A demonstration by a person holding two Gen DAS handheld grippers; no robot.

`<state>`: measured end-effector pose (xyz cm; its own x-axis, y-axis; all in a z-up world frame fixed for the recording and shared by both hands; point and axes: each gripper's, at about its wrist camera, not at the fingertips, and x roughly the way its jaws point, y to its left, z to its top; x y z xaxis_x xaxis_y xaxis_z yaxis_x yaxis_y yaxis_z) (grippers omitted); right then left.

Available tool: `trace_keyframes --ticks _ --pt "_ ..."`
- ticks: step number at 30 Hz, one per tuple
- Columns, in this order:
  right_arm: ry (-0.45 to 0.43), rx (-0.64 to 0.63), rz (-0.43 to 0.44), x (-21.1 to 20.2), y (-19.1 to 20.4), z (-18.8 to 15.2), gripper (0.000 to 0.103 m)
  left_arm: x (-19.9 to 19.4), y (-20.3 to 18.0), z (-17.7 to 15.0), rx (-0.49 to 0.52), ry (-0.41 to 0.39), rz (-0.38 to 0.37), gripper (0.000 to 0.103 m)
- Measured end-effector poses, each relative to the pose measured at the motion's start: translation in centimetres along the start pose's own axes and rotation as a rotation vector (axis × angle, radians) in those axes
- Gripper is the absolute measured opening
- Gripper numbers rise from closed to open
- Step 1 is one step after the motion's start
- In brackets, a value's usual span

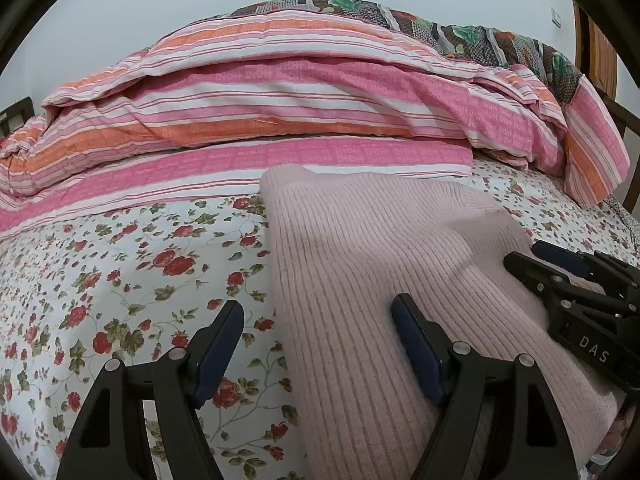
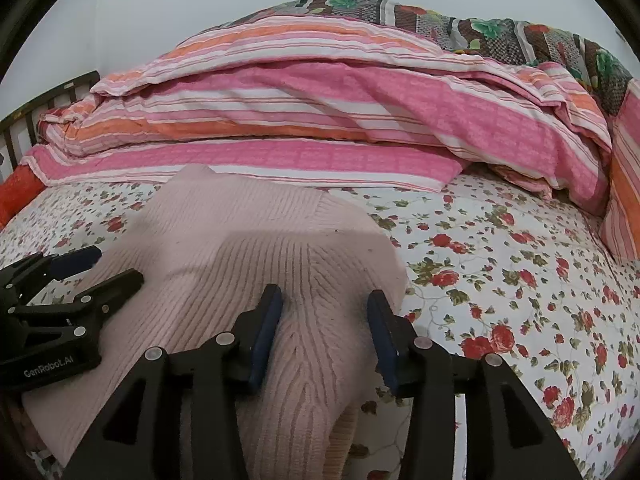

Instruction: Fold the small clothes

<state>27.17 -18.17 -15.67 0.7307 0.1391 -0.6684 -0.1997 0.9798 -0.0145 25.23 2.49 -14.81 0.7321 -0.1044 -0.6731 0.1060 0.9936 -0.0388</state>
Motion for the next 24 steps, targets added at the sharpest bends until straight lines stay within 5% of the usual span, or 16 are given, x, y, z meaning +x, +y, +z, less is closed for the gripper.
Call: trace_keyframes --ticks 4,24 --pt "0.008 0.033 0.003 0.19 -0.52 0.05 0.054 -0.03 -0.01 -0.01 -0.003 0.0 0.0 0.078" --pt "-0.002 0.043 0.009 0.03 -0.42 -0.05 0.055 0.02 -0.08 0.08 0.0 -0.003 0.005 0.079"
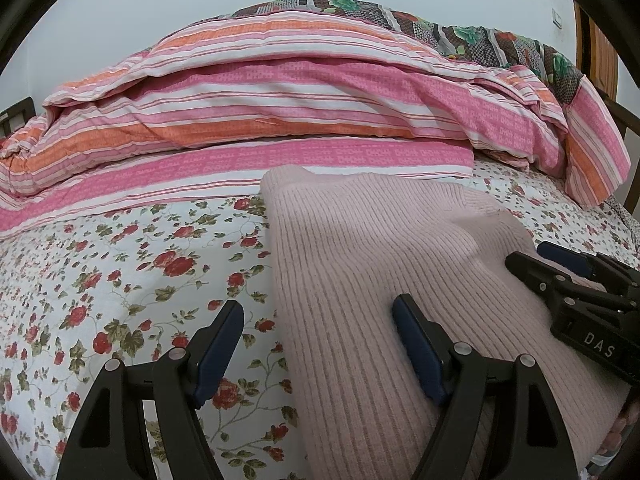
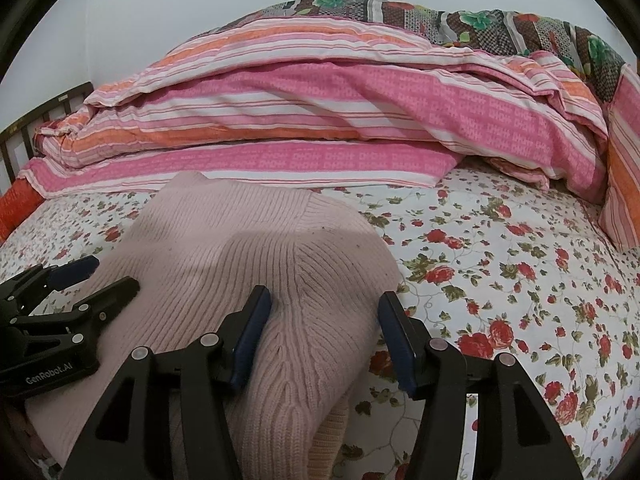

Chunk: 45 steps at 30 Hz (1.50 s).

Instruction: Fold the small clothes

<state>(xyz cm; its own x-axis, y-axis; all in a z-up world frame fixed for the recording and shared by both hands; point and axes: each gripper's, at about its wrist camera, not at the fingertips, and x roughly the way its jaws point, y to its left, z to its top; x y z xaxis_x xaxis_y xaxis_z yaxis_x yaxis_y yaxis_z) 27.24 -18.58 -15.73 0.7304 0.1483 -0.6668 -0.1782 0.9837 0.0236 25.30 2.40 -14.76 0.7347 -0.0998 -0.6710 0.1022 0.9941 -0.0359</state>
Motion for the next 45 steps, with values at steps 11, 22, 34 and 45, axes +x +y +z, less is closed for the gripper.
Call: trace_keyframes --ticks 11,22,34,45 --pt "-0.022 0.003 -0.008 -0.4 0.2 -0.2 0.055 0.0 -0.1 0.0 0.004 -0.006 0.007 0.078" --pt "-0.03 0.006 -0.013 -0.7 0.2 -0.3 0.055 -0.3 -0.4 -0.1 0.002 -0.016 0.02 0.078" --pt "-0.029 0.008 -0.006 -0.6 0.1 -0.3 0.055 -0.4 -0.4 -0.1 -0.002 -0.018 0.02 0.078" --pt "-0.028 -0.005 -0.016 -0.7 0.2 -0.2 0.056 -0.9 -0.3 -0.1 -0.023 -0.012 0.017 0.078"
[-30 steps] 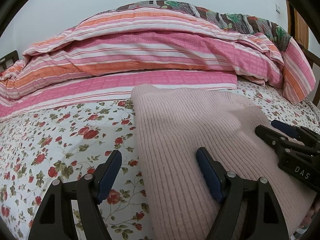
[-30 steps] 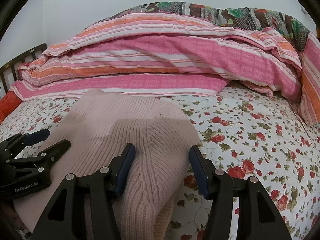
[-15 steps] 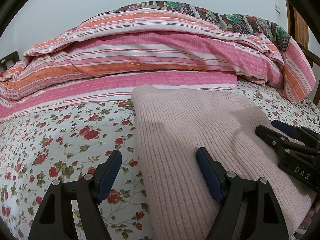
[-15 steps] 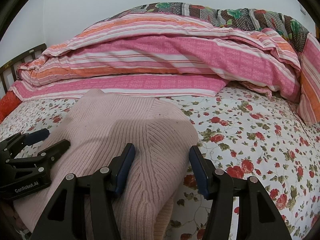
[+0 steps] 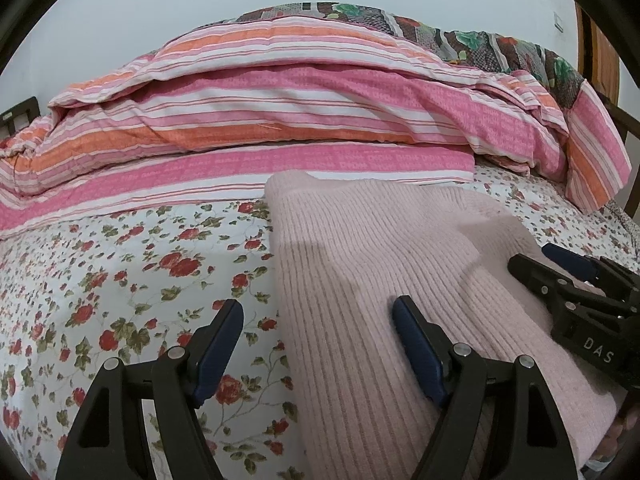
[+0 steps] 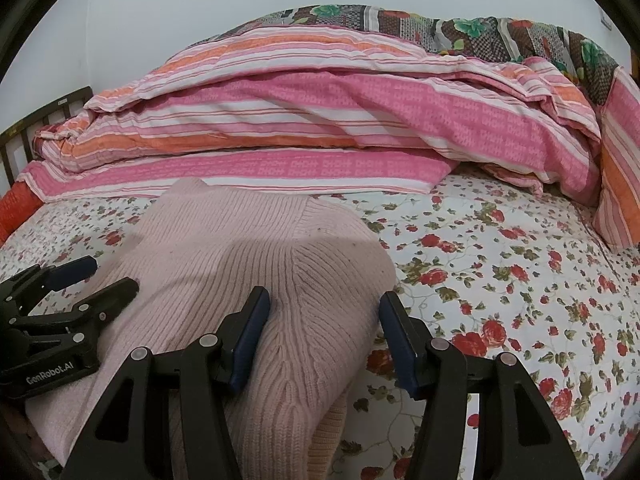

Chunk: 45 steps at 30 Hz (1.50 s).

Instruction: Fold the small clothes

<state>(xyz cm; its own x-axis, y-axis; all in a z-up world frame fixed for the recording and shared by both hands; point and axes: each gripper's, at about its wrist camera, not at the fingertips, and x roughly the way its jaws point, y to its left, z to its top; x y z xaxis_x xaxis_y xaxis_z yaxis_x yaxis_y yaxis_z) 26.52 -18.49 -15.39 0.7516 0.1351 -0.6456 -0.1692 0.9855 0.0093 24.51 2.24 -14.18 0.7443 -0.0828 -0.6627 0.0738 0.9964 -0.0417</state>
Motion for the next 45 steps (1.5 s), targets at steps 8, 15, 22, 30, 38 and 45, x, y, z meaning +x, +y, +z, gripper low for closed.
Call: trace_keyframes --ticks 8,15,22,30,38,45 --pt "0.056 0.048 0.037 -2.2 -0.5 -0.3 0.056 -2.6 0.3 -1.2 -0.009 0.006 -0.024 0.077" --pt "0.053 -0.05 -0.054 -5.0 1.5 -2.0 0.056 -5.8 0.4 -3.2 0.021 -0.019 -0.035 0.077" --pt "0.063 -0.016 -0.045 -8.9 0.6 -3.0 0.057 -8.6 1.3 -5.1 -0.005 0.023 -0.035 0.076" --pt "0.017 0.042 -0.055 -15.7 0.0 -3.7 0.057 -14.4 1.6 -4.7 -0.066 0.001 -0.027 0.073" --pt "-0.02 0.066 -0.036 -22.0 0.3 -2.2 0.089 -20.9 -0.2 -2.7 -0.067 -0.052 -0.004 0.084" --pt "-0.042 0.019 -0.061 -25.3 2.1 -1.1 0.102 -23.6 -1.2 -1.6 -0.065 -0.047 0.013 0.088"
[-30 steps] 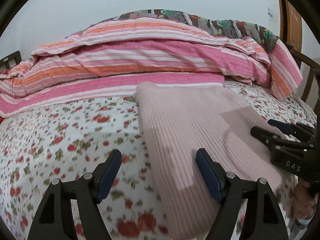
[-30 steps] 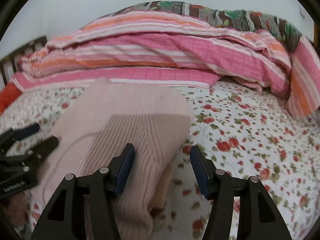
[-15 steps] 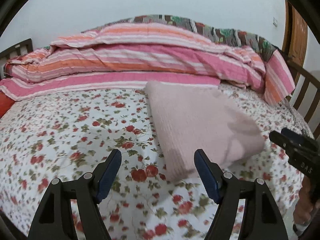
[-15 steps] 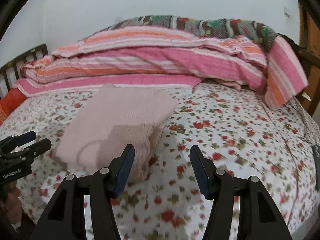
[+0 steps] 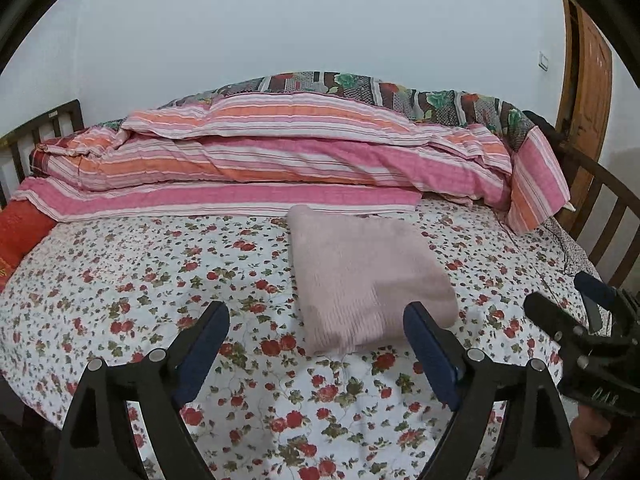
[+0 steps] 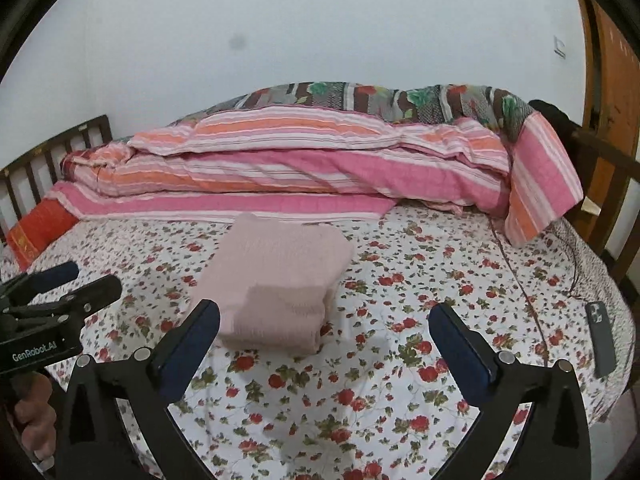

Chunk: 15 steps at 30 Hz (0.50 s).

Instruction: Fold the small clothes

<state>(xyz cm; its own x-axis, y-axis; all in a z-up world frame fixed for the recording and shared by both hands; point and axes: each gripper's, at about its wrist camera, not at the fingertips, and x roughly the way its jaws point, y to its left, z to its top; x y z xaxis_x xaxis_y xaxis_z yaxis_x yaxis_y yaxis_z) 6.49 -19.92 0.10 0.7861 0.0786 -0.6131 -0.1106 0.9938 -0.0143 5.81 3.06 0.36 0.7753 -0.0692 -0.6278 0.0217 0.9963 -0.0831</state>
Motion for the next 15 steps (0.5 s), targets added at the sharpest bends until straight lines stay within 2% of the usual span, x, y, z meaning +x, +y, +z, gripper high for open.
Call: trace_keyframes --ticks 2,15 --pt "0.008 0.004 0.02 -0.3 0.2 0.0 0.102 -0.7 -0.2 0.1 0.006 -0.012 0.017 0.088" --pt "-0.003 0.007 -0.017 -2.6 0.5 -0.2 0.102 -2.6 -1.1 0.0 0.018 -0.028 0.031 0.089"
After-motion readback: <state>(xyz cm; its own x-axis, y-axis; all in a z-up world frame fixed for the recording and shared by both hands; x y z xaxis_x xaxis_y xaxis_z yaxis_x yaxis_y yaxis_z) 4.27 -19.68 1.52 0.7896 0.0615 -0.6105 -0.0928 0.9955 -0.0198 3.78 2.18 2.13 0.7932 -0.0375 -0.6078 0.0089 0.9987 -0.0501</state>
